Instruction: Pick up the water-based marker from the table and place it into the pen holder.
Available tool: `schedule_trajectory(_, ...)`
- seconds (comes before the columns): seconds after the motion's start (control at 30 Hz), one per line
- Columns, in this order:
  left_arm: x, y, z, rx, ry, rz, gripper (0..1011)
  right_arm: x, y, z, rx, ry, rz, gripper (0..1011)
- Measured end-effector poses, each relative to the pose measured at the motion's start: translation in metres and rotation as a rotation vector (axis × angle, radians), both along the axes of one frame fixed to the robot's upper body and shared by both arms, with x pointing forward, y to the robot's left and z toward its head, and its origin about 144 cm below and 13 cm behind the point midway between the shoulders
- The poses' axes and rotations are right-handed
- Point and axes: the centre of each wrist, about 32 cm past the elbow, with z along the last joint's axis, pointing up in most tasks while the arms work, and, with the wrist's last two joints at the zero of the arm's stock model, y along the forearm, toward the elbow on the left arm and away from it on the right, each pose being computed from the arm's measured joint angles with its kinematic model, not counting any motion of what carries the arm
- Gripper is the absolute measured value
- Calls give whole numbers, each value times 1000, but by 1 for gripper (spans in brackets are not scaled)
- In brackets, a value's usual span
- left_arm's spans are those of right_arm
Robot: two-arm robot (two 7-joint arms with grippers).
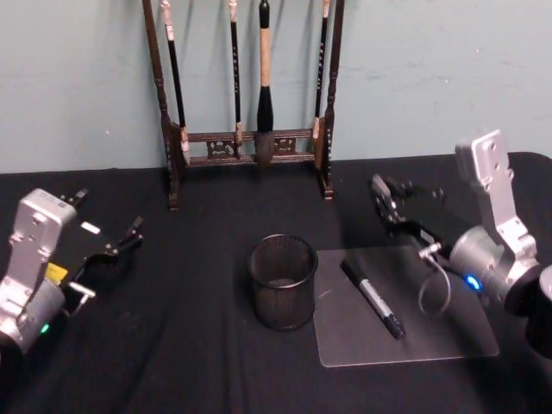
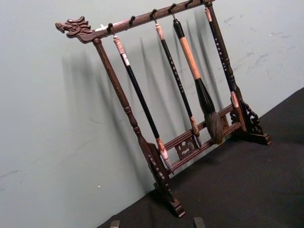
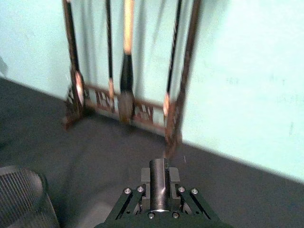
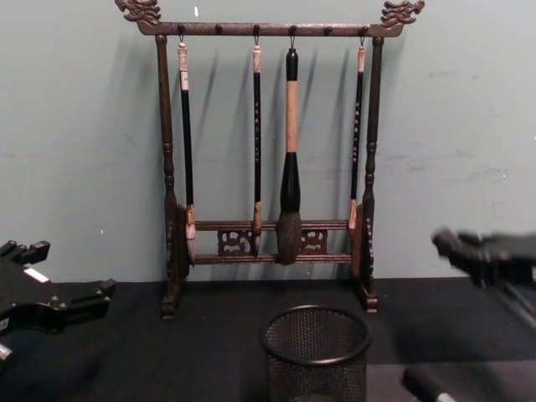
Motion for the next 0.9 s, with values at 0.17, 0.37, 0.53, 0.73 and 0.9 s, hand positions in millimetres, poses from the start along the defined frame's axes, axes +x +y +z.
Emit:
schedule_trajectory(0.17, 0, 0, 0, 0, 0, 0, 1001, 10, 9, 19, 57, -104, 53, 225)
schedule_trajectory(0.37, 0, 0, 0, 0, 0, 0, 1001, 16, 19, 28, 97, -152, 95, 225)
schedule_trajectory(0.53, 0, 0, 0, 0, 0, 0, 1001, 19, 29, 35, 128, -181, 151, 225)
schedule_trajectory(0.73, 0, 0, 0, 0, 0, 0, 1001, 21, 48, 43, 169, -202, 234, 225)
schedule_trajectory(0.9, 0, 0, 0, 0, 0, 0, 1001, 22, 63, 43, 199, -207, 293, 225)
